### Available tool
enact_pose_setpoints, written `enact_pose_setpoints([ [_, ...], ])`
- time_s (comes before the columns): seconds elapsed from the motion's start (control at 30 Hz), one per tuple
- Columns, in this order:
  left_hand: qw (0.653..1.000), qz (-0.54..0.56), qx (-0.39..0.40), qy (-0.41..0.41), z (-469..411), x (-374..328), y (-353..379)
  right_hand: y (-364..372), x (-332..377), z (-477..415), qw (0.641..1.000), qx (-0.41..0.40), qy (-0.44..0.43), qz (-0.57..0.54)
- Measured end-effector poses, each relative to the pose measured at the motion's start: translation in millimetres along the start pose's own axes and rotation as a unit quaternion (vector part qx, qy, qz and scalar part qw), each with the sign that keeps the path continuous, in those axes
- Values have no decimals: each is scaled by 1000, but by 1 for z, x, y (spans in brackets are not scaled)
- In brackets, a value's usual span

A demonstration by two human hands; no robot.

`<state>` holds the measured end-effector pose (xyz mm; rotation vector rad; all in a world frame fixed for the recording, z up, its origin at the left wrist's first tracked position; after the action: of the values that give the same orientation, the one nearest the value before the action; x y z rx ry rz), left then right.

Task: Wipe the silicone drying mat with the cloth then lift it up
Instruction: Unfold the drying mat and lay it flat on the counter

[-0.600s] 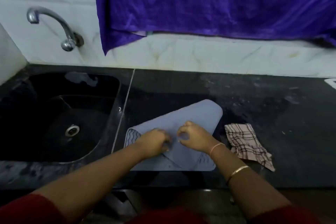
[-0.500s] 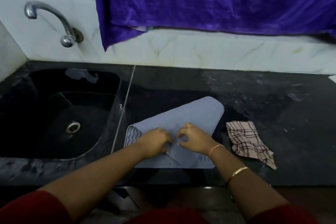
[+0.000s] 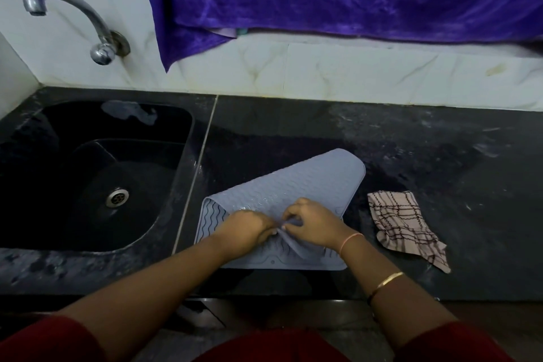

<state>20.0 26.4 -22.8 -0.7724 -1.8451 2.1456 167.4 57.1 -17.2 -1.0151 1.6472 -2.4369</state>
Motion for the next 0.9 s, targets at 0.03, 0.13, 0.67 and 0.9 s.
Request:
enact_pose_setpoints([
  [0.03,1000,15,-18,-17,-1,2,0,-3,2,-1,1000,2,-4,-6],
  [0.13,994,47,-74,-72,-7,9,-7,-14,4,-4,999,-8,-4,-42],
  [0.67,972,89,-192,-99,-36,35,-91,-91,25,-68,988,-126,-89,-17],
  [0.9,949,15,-255,-185,-57,59,-124,-114,37,-114,986,-120,-111,-30],
])
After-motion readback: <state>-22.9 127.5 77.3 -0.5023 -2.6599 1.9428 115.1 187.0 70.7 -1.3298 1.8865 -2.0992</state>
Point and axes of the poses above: each hand's wrist, its own z-axis away from the middle knuckle, its own y-axis out of the palm, x = y × z, the point moved 4 cm from there along -z, towards the middle knuckle
